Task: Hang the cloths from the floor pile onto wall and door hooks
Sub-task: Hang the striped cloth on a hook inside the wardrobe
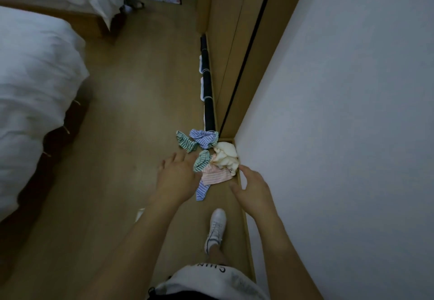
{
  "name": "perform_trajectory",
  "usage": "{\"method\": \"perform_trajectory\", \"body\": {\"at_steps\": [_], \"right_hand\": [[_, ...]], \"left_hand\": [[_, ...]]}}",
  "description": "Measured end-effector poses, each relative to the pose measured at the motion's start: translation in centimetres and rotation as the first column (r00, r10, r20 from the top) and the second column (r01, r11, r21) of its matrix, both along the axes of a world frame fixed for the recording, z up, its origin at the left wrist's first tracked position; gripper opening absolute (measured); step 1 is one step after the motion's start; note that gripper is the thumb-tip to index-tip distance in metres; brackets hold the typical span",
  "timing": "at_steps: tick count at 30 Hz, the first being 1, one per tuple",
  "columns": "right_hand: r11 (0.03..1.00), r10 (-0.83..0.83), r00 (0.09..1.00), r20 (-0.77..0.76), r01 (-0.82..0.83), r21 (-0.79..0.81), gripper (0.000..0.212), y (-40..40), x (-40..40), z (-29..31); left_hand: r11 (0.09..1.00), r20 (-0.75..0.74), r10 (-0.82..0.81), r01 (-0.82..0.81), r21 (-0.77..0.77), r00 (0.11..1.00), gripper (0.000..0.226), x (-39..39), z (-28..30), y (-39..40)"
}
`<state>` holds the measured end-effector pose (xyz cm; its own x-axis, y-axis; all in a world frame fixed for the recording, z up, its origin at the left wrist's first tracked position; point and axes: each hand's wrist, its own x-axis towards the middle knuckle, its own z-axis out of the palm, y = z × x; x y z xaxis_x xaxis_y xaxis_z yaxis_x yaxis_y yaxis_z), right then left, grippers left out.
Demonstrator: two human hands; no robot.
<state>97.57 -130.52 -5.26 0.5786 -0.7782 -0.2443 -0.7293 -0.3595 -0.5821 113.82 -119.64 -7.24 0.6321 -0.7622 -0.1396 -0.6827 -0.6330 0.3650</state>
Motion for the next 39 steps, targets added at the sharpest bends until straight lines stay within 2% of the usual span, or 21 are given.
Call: {"method": "perform_trajectory", "body": {"at_steps": [9, 19, 23, 30, 34, 39], "right_hand": [[0.978, 0.187, 0.978, -0.090, -0.177, 0.112, 0.059, -14.3, 10.1, -5.8], [0.933, 0.342, 0.894, -0.288, -0.287, 0.216, 0.055, -25.6, 17.4, -16.1], [0.935, 0.345, 0.887, -0.309, -0.295, 0.197, 0.052, -27.8, 19.7, -22.1], [0.922, 0.385, 0.854, -0.351, -0.339, 0.186, 0.050, -30.5, 23.7, -35.5], [0.883, 0.468, 0.785, -0.405, -0.429, 0.190, 0.051, -31.6, 25.7, -44.3], [0.843, 0.530, 0.727, -0.437, -0.506, 0.182, 0.045, -32.7, 27.1, -53.8]], "left_hand": [[0.976, -0.116, 0.199, -0.186, 0.111, 0.973, 0.058, 6.8, -5.6, -11.1], [0.951, -0.203, 0.251, -0.203, 0.232, 0.947, 0.057, 12.2, -15.6, -21.0], [0.947, -0.211, 0.237, -0.177, 0.266, 0.948, 0.056, 14.4, -22.4, -23.0], [0.945, -0.251, 0.184, -0.101, 0.310, 0.950, 0.055, 17.6, -37.6, -25.6], [0.940, -0.250, 0.132, -0.041, 0.338, 0.959, 0.052, 19.9, -47.2, -26.0], [0.885, -0.237, -0.003, 0.113, 0.451, 0.972, 0.052, 21.9, -57.7, -27.1]]}}
